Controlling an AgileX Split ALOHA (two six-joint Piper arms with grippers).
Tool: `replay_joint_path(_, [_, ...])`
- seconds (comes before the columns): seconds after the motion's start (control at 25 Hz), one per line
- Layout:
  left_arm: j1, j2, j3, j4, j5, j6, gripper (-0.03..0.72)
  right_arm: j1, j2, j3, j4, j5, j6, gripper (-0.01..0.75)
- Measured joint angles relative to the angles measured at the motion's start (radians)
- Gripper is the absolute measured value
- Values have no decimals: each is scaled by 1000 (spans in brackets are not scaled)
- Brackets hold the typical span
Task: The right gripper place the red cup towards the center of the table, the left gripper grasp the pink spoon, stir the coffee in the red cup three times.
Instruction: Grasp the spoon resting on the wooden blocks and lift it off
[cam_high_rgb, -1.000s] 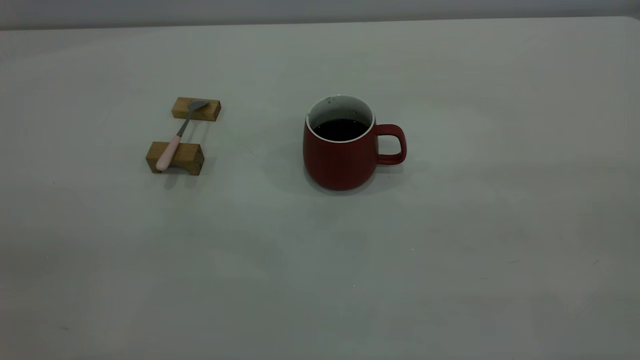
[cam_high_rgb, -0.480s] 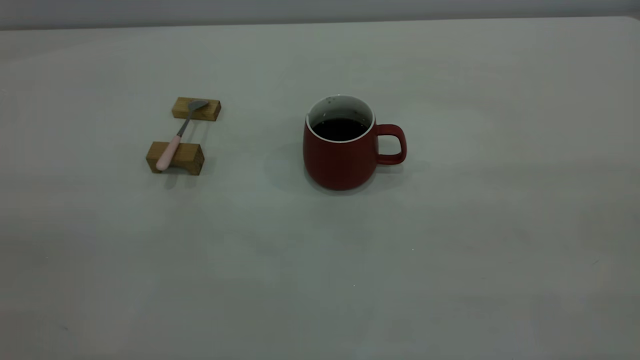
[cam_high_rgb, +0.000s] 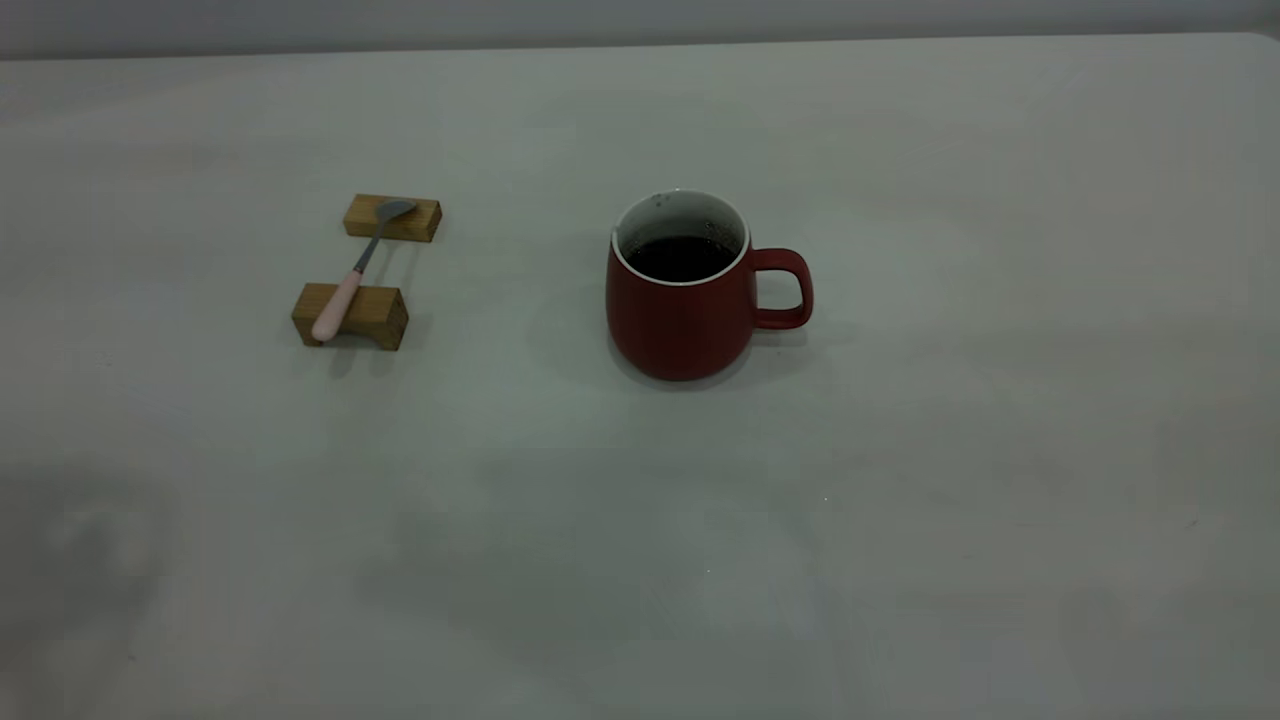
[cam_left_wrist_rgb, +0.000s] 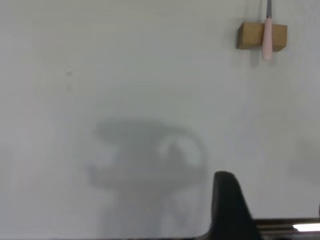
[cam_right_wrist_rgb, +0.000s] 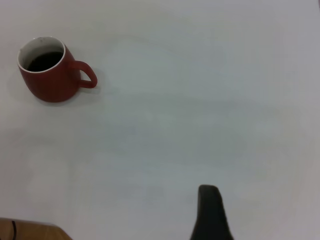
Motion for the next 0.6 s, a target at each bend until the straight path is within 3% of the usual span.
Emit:
replay_joint_path(0.2, [-34, 378, -139, -63, -81, 39, 614, 0, 0, 0, 0, 0, 0, 591])
replay_joint_path(0.6, [-133, 891, -401, -68, -144, 7, 625, 0, 0, 0, 0, 0, 0, 591])
